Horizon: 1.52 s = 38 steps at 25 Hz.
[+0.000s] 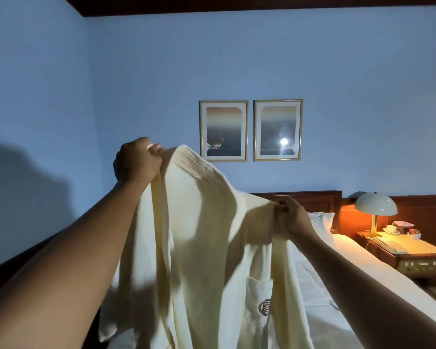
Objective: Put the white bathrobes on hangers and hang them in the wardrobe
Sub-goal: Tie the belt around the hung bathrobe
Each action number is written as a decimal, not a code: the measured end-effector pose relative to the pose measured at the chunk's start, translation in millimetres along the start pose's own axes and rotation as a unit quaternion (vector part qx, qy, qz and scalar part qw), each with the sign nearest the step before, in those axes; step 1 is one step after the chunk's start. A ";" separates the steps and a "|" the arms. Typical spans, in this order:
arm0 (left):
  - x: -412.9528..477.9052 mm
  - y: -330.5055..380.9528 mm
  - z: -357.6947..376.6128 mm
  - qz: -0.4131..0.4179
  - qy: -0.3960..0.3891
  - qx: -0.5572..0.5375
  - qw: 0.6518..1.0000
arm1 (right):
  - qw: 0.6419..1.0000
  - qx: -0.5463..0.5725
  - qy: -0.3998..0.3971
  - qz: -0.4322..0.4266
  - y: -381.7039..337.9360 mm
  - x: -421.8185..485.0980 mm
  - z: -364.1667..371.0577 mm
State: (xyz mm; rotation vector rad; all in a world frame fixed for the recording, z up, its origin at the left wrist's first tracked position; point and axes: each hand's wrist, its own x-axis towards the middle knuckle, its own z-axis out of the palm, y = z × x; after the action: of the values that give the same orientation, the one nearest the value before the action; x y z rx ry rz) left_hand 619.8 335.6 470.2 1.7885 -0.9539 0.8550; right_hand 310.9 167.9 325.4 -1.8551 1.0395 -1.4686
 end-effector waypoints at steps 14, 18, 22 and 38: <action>81.8 52.0 -112.4 0.035 0.156 0.043 0.986 | 0.810 -0.501 0.167 -0.256 -246.4 78.4 -94.7; 119.4 91.9 -168.9 0.114 0.198 0.093 0.969 | 0.736 -0.558 0.226 -0.310 -318.0 88.9 -144.1; 157.3 131.6 -217.1 0.113 0.180 0.141 0.967 | 0.708 -0.560 0.290 -0.318 -377.0 107.8 -180.2; -166.2 -124.9 59.0 0.091 -0.576 0.011 0.813 | 0.926 -0.355 -0.113 0.064 114.6 -34.5 -20.1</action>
State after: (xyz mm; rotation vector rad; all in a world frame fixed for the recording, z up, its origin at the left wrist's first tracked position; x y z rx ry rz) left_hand 661.2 358.1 259.3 2.2322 -1.8765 -0.2654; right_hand 261.1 134.6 219.9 -2.3032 1.6821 -0.8132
